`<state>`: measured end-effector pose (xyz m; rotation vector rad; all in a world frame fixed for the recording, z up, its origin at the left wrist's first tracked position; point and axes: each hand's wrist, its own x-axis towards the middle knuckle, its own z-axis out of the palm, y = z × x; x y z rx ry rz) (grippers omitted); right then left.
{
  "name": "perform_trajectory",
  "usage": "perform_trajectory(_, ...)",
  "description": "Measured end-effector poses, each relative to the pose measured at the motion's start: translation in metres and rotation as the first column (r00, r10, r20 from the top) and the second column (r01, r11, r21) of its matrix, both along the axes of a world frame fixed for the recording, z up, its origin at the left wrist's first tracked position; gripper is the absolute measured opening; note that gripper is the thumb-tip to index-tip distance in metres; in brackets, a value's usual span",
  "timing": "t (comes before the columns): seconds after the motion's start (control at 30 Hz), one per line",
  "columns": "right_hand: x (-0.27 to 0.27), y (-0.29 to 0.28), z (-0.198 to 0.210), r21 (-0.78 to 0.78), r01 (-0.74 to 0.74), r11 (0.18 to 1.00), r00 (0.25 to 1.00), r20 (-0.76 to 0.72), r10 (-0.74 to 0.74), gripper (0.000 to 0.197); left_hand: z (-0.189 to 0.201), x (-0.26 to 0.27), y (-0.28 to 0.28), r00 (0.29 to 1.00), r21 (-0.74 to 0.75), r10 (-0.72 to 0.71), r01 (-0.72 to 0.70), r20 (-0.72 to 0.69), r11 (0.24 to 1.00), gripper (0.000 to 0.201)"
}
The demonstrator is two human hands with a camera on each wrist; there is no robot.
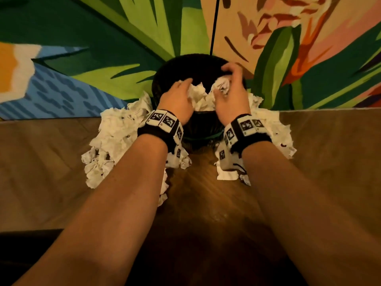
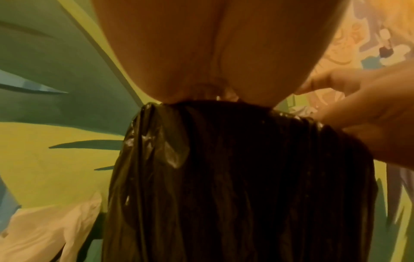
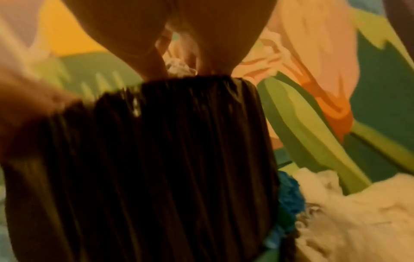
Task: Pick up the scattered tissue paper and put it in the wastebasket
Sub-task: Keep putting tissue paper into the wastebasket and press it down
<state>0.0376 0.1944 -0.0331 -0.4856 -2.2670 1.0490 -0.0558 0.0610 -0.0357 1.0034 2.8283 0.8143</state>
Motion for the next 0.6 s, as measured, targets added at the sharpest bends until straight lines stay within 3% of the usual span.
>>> perform_trajectory(0.1,0.002,-0.001,-0.018,0.248,-0.003,0.969,0.998,0.060,-0.012,0.018,-0.005,0.000,-0.001,0.998,0.061,0.054,-0.051,-0.035,0.997,0.033)
perform_trajectory(0.17,0.002,0.000,-0.026,0.355,-0.013,0.935,0.999,0.051,-0.005,0.023,-0.007,0.000,0.001,0.995,0.074,0.069,-0.063,-0.078,0.995,0.020)
perform_trajectory(0.3,0.002,-0.002,-0.038,0.415,0.072,0.907,0.996,0.022,-0.089,0.037,-0.009,0.003,0.004,0.983,0.038,0.040,-0.033,-0.178,0.999,0.045)
perform_trajectory(0.4,-0.001,-0.004,-0.037,0.491,0.063,0.869,0.993,0.056,-0.103,0.042,-0.011,0.000,0.003,0.976,0.071,0.126,-0.115,-0.176,0.991,0.051)
perform_trajectory(0.47,-0.004,-0.002,-0.033,0.497,0.019,0.868,0.992,0.097,-0.077,0.042,-0.011,0.002,0.002,0.968,-0.022,0.133,-0.141,-0.215,0.990,0.048)
perform_trajectory(0.6,-0.004,0.003,-0.027,0.446,-0.007,0.895,0.984,0.161,-0.072,0.036,-0.004,0.008,0.000,0.927,-0.277,-0.095,-0.010,-0.362,0.961,0.026)
